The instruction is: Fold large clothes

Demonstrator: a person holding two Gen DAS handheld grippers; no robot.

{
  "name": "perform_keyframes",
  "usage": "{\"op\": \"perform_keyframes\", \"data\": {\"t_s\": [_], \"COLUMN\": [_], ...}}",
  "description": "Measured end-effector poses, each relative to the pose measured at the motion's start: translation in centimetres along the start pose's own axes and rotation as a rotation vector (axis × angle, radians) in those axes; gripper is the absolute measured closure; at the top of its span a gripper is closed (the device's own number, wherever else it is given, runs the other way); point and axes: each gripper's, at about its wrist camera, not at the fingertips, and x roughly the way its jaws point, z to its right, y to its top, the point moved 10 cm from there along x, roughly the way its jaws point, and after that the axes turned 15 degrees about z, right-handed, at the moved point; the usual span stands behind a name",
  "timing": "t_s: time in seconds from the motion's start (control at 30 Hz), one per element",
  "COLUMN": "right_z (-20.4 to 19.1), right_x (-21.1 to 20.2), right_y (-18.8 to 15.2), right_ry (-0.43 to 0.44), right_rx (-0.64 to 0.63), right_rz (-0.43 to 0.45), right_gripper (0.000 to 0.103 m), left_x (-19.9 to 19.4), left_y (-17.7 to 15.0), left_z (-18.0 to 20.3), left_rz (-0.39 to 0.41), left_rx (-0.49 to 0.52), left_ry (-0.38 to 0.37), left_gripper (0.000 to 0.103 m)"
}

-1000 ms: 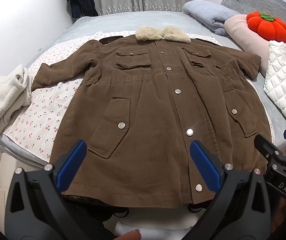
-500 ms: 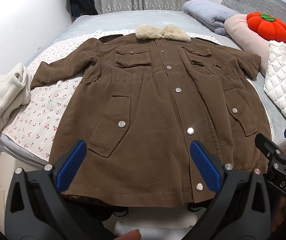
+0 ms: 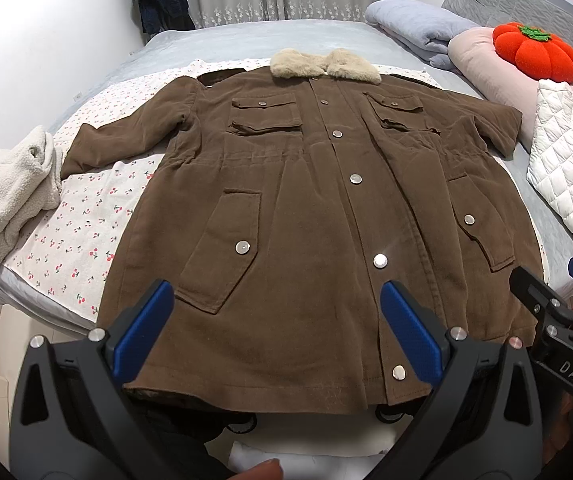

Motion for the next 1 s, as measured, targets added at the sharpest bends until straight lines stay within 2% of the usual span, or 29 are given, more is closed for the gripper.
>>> {"op": "perform_keyframes", "data": {"t_s": [1.0], "right_z": [0.02], "right_x": [0.15], "right_y": [-0.18], "right_ry": [-0.002], "right_rx": [-0.006], "right_rz": [-0.007], "right_gripper": [0.0], "left_x": [0.3], "left_y": [-0.57], "left_z": [-0.27], "left_rz": [-0.013], "left_rx": [-0.005], "left_ry": [-0.002], "left_gripper": [0.0]}}
